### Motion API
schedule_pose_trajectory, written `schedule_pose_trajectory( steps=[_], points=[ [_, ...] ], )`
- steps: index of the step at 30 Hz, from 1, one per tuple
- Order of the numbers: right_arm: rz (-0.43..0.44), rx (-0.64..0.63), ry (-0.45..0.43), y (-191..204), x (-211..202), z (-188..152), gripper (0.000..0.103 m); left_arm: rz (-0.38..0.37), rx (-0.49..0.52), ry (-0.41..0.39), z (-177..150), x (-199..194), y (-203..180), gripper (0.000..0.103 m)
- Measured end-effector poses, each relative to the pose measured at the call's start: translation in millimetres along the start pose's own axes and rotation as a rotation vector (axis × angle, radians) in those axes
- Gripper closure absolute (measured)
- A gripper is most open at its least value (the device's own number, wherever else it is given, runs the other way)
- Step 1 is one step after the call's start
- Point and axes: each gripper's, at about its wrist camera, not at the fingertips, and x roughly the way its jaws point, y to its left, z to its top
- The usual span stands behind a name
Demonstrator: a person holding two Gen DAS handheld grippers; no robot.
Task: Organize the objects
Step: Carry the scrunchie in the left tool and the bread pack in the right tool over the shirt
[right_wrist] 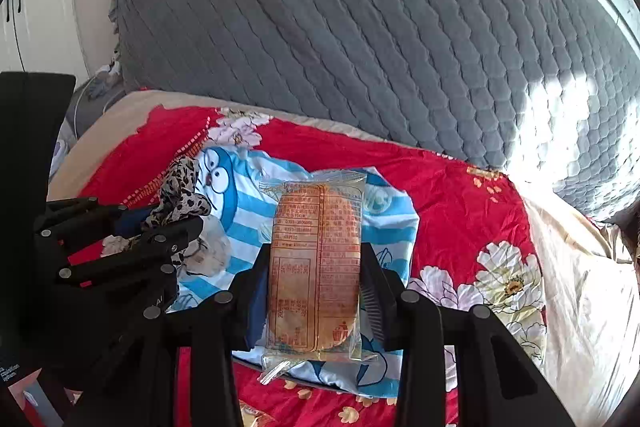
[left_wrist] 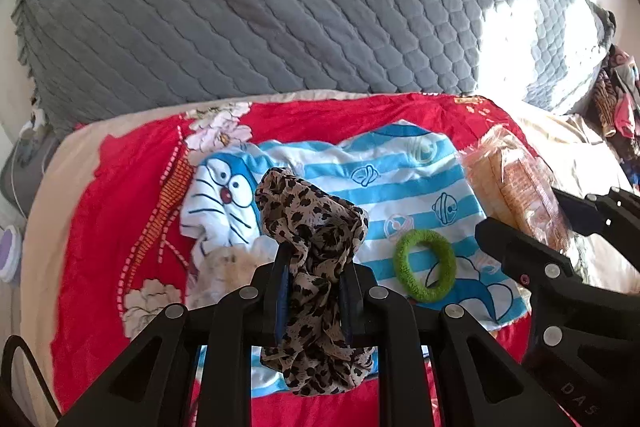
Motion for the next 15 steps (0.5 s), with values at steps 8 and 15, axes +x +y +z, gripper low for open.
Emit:
schedule_pose_trajectory(
  steps=[8, 15],
  points=[
    [-0.007, 0.017, 0.026, -13.0, 22.7, -6.0, 0.062, -0.009, -0.011, 0.017, -0.9, 22.7, -4.9, 0.083],
    [-0.007, 0.013, 0.038, -16.6, 38.2, -11.7, 0.062, -0.002, -0.010, 0.036, -6.9, 41.9, -4.2, 0.083]
  ],
)
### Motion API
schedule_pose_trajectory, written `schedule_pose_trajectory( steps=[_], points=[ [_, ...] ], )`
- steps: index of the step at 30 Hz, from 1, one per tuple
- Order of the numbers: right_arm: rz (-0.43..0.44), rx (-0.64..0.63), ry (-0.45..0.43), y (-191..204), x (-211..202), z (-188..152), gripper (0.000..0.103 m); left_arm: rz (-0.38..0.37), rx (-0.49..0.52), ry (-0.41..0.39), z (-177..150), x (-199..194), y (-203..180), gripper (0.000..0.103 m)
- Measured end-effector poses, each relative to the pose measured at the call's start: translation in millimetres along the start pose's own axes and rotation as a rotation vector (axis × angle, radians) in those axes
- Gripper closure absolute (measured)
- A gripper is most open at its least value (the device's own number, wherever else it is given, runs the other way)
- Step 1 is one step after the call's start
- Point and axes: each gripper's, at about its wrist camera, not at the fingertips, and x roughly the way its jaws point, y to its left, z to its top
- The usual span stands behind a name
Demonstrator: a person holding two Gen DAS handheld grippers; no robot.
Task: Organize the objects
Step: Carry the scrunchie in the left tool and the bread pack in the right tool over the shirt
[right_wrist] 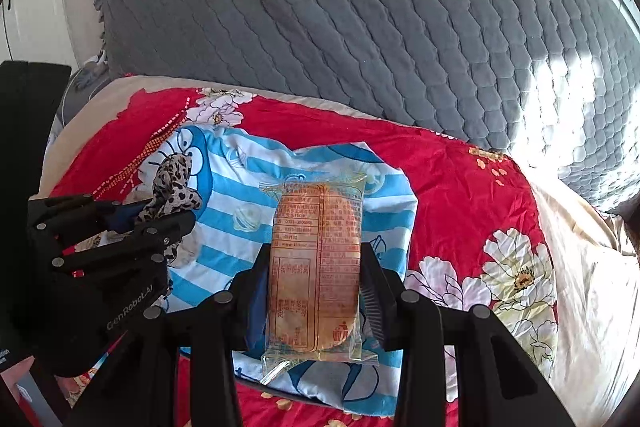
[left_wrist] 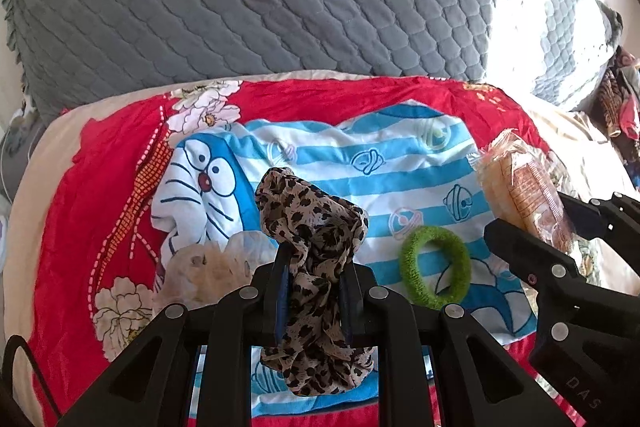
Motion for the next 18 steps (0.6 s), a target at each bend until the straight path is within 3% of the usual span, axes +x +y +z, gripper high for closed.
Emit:
schedule_pose_trajectory(
  steps=[18],
  points=[
    [0.002, 0.007, 0.026, 3.5, 38.5, 0.0, 0.062, 0.020, 0.040, 0.019, -9.5, 22.5, 2.0, 0.083]
  ],
)
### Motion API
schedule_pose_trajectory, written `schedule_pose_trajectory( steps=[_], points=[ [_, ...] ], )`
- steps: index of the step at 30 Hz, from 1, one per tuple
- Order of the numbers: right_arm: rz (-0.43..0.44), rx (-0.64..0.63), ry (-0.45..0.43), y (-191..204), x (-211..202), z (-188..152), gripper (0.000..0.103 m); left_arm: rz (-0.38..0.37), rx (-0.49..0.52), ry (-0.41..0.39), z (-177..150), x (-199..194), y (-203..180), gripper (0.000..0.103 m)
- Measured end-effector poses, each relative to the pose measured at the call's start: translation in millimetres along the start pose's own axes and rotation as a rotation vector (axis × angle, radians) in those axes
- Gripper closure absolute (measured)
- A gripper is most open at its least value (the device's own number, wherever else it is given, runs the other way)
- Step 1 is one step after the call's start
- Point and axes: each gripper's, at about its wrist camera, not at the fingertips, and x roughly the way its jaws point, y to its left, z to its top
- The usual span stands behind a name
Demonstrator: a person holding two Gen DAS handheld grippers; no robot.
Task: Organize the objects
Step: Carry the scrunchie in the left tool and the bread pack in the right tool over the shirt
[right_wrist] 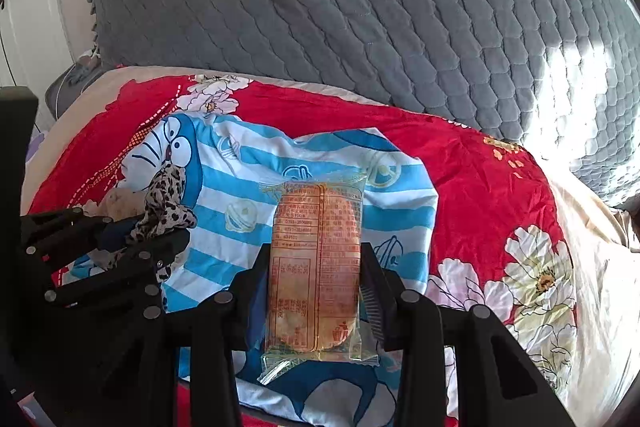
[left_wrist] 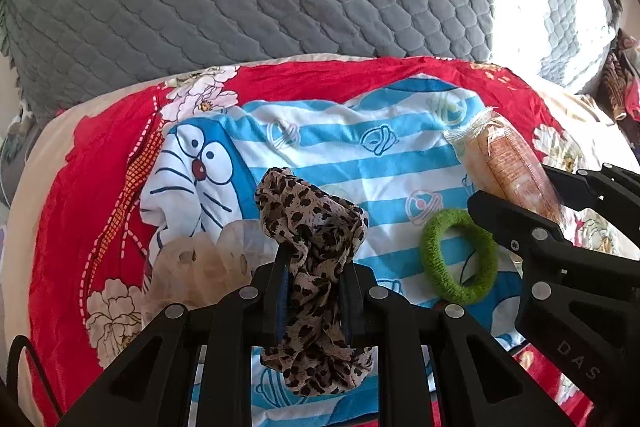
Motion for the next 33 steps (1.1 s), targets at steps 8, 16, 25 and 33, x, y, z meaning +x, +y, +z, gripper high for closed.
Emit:
schedule_pose_trajectory(
  steps=[8, 16, 25, 33],
  points=[
    [-0.001, -0.003, 0.016, 1.4, 17.8, -0.9, 0.062, 0.006, 0.007, 0.014, -2.5, 11.5, 2.5, 0.083],
    [-0.008, -0.002, 0.034, 1.6, 34.1, -2.1, 0.062, 0.014, 0.014, 0.030, -3.5, 23.3, 3.4, 0.083],
    [-0.023, 0.009, 0.050, 0.4, 47.1, -4.6, 0.062, 0.021, 0.004, 0.048, -5.8, 31.7, 4.2, 0.082],
    [-0.029, -0.001, 0.065, -0.6, 51.2, -10.8, 0.062, 0.020, 0.004, 0.060, -9.0, 35.9, 1.1, 0.080]
  ],
)
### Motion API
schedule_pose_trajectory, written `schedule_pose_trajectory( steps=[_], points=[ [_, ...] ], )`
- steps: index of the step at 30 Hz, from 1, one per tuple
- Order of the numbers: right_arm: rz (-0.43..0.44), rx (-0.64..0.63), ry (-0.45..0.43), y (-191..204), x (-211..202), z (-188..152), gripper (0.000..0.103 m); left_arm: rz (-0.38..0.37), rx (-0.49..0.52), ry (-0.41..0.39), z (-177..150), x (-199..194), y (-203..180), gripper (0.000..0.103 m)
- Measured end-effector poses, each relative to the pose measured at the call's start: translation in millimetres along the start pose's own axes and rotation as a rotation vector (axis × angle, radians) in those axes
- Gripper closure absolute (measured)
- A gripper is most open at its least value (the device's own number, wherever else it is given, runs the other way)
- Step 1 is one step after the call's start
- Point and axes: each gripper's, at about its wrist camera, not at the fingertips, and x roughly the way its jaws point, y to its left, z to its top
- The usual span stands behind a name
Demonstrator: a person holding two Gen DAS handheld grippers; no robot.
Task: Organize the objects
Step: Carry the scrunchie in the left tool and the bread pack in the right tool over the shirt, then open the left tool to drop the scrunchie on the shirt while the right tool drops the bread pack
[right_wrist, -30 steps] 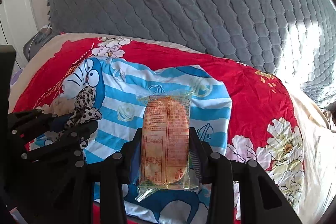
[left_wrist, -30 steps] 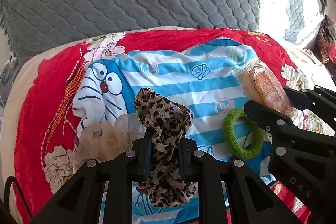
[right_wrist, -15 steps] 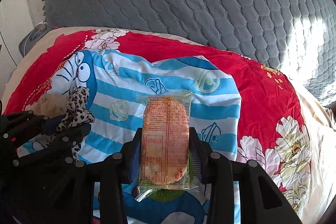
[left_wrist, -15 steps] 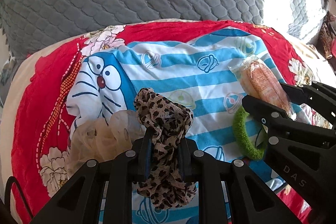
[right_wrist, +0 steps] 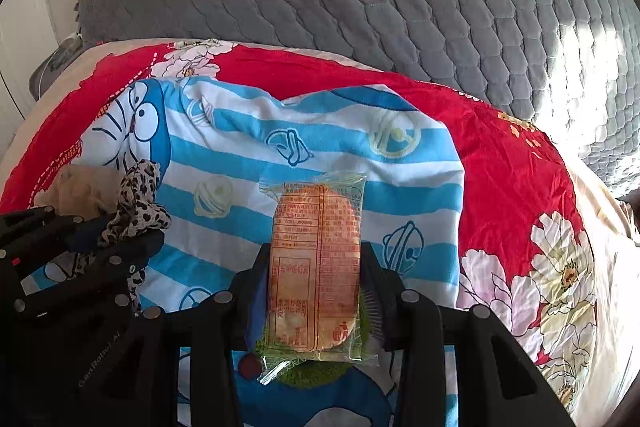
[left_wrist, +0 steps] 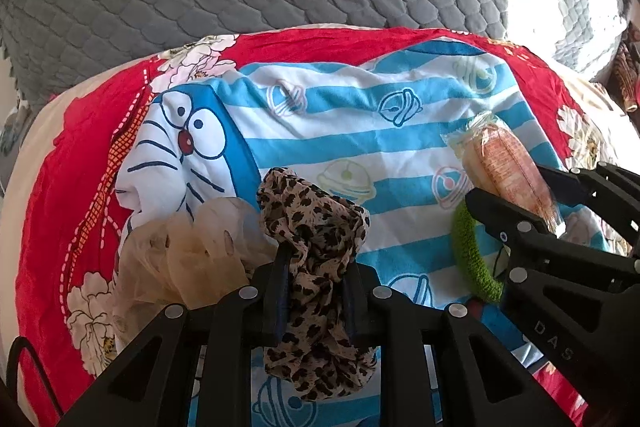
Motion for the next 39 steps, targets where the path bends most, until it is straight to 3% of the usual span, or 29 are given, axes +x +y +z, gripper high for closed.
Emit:
schedule_pose_trajectory(
  steps=[21, 25, 39],
  points=[
    [-0.019, 0.002, 0.017, -7.5, 4.2, -8.6, 0.062, 0.011, -0.003, 0.015, -1.3, 1.2, -4.9, 0.072],
    [-0.021, 0.004, 0.016, -8.9, 1.7, -8.2, 0.062, 0.011, 0.000, 0.004, -1.2, -2.5, -6.0, 0.059],
    [-0.028, -0.001, 0.005, -6.9, -9.9, -8.7, 0.058, 0.007, -0.001, 0.017, -3.8, -8.4, -5.1, 0.047]
  ],
)
